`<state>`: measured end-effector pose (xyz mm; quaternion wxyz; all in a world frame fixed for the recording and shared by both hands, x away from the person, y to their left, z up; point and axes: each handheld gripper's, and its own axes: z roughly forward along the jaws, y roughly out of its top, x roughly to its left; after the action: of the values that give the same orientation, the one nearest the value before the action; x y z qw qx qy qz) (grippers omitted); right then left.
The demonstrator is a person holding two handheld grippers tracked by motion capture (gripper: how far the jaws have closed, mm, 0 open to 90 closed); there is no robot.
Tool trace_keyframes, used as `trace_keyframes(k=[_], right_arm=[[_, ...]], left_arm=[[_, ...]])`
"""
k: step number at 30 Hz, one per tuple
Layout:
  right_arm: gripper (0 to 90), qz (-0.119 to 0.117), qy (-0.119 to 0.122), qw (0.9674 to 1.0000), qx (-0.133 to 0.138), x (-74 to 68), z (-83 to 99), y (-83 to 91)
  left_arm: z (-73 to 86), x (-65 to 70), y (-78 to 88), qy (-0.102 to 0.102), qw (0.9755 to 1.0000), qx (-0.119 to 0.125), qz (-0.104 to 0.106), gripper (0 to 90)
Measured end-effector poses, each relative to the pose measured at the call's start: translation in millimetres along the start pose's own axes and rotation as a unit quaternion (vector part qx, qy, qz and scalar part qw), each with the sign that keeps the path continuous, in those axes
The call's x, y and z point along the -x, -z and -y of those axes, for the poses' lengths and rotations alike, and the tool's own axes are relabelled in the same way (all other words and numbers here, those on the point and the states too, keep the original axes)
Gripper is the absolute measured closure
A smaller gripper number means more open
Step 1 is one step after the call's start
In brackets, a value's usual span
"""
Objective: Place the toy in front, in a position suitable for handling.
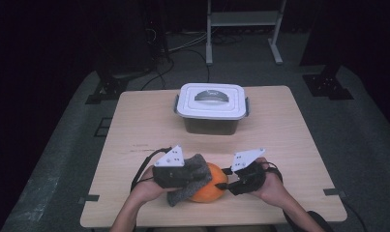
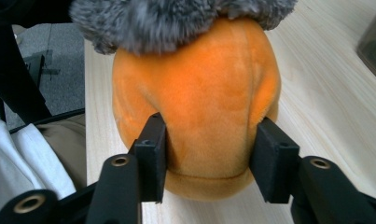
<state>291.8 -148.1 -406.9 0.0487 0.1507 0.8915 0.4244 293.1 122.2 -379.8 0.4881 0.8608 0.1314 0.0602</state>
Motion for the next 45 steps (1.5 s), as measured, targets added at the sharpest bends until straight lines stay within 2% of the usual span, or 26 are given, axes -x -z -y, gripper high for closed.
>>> trace_keyframes(k=[1, 6, 11, 13, 15, 19, 21, 22, 24, 25, 28, 31, 34, 36, 38, 41, 45], right_arm=[[52.4, 0.0, -0.001, 1.0, 0.002, 0.6, 0.1, 0.7], [52.4, 0.007, -0.005, 0.9998, 0.015, 1.0, -1.9, 4.1], [51.9, 0.016, 0.001, 0.9996, 0.022, -3.8, -5.1, 4.9], [51.8, 0.016, 0.011, 0.9997, 0.016, -7.3, -6.2, 1.8], [51.8, 0.018, 0.017, 0.9996, 0.011, -9.0, -6.0, 0.4], [52.2, 0.022, 0.027, 0.9993, 0.009, -11.6, -5.1, 0.7], [51.6, 0.022, 0.031, 0.9992, 0.013, -12.4, -6.1, -0.5], [50.8, 0.024, 0.035, 0.999, 0.012, -12.9, -6.5, -1.2], [49.9, 0.021, 0.032, 0.9992, 0.014, -13.8, -7.2, -2.6], [49.9, 0.018, 0.036, 0.9991, 0.014, -14.9, -7.4, -3.3], [50.1, 0.025, 0.049, 0.9985, 0.006, -17.2, -6.4, -4.3], [50.5, 0.024, 0.054, 0.9982, 0.006, -14.9, -4.3, -2.2], [50.3, 0.023, 0.059, 0.998, 0.004, -10.8, -0.6, -0.2], [48.2, 0.017, 0.051, 0.9985, 0.004, -6.4, 3.2, 1.0], [39.1, -0.004, 0.031, 0.9995, 0.001, -1.0, 5.3, 0.3], [26.8, -0.019, 0.02, 0.9996, -0.005, 2.6, 4.2, -0.3], [23.6, -0.033, 0.008, 0.9994, -0.006, 4.2, 5.3, 1.2]], left_arm=[[4.2, -4.1, 3.4, 0.012, 0.9999, 0.004, -0.002, 70.7], [6.6, -7.7, 9.7, 0.023, 0.9996, 0.013, -0.01, 70.5], [-9.3, 7.1, 2.5, -0.004, 0.9996, 0.026, 0.014, 70.5], [-15.0, 16.6, -5.7, -0.02, 0.9993, 0.019, 0.025, 70.3], [-16.1, 19.0, -9.9, -0.03, 0.9994, 0.001, 0.019, 70.4], [-10.6, 9.1, -4.1, -0.014, 0.9999, 0.0, 0.006, 71.1], [-7.9, 4.7, -0.8, -0.005, 0.9999, 0.008, -0.01, 71.0], [-7.7, 3.5, -0.5, 0.003, 0.9996, 0.017, -0.02, 70.9], [-8.1, 3.3, -2.7, 0.013, 0.999, 0.04, -0.015, 70.7], [-8.7, 3.9, -5.2, 0.013, 0.9989, 0.042, -0.017, 70.7], [-8.8, 4.0, -9.1, 0.014, 0.999, 0.04, -0.018, 70.6], [-6.5, 1.2, -4.9, 0.015, 0.9989, 0.037, -0.026, 70.5], [0.1, -5.8, 2.2, 0.028, 0.9984, 0.034, -0.034, 70.3], [6.2, -10.8, 4.7, 0.04, 0.9983, 0.034, -0.025, 70.4], [9.6, -11.8, 2.9, 0.046, 0.9983, 0.034, -0.009, 70.5], [8.6, -9.5, 0.8, 0.042, 0.9988, 0.023, 0.007, 70.5], [8.3, -7.2, -0.5, 0.04, 0.9987, 0.016, 0.026, 70.2]])
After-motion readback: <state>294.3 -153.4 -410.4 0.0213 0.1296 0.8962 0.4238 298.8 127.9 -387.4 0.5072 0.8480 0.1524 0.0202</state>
